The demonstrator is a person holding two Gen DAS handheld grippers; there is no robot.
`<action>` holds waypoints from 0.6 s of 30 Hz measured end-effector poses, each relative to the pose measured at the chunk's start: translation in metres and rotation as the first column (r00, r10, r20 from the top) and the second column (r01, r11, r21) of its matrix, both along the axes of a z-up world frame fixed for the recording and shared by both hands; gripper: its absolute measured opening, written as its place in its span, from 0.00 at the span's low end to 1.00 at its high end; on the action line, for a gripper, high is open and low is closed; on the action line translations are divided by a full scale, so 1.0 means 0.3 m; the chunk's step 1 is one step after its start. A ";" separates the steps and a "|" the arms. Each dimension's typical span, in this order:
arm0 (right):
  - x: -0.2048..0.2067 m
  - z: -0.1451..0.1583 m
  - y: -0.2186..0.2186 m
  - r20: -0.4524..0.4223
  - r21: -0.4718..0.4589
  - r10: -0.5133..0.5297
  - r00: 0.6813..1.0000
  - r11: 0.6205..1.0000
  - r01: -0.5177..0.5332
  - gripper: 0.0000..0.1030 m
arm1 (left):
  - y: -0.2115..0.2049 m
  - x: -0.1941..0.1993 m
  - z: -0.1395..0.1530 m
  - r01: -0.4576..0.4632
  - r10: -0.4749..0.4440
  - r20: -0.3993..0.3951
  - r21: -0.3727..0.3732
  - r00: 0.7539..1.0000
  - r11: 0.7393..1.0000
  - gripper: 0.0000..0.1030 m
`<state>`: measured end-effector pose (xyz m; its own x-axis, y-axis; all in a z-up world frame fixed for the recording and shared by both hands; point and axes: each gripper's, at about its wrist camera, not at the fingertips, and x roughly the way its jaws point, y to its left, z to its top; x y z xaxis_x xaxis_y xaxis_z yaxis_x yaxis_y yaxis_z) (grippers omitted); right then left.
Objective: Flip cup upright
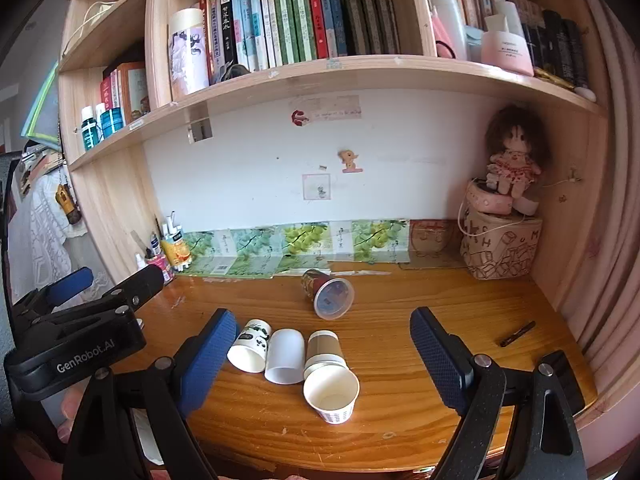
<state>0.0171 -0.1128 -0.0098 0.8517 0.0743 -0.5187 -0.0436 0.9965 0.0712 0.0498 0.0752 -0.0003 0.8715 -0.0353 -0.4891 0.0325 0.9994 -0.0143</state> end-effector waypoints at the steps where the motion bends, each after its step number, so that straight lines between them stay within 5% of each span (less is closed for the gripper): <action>1: -0.001 0.001 0.002 0.003 -0.004 0.001 1.000 1.000 -0.001 1.00 | -0.002 0.000 0.001 -0.001 0.001 0.001 0.001 1.000 1.000 1.00; 18: 0.002 0.003 -0.015 -0.016 -0.011 -0.022 1.000 1.000 0.022 1.00 | -0.013 -0.006 0.004 0.006 -0.006 0.010 0.010 1.000 1.000 1.00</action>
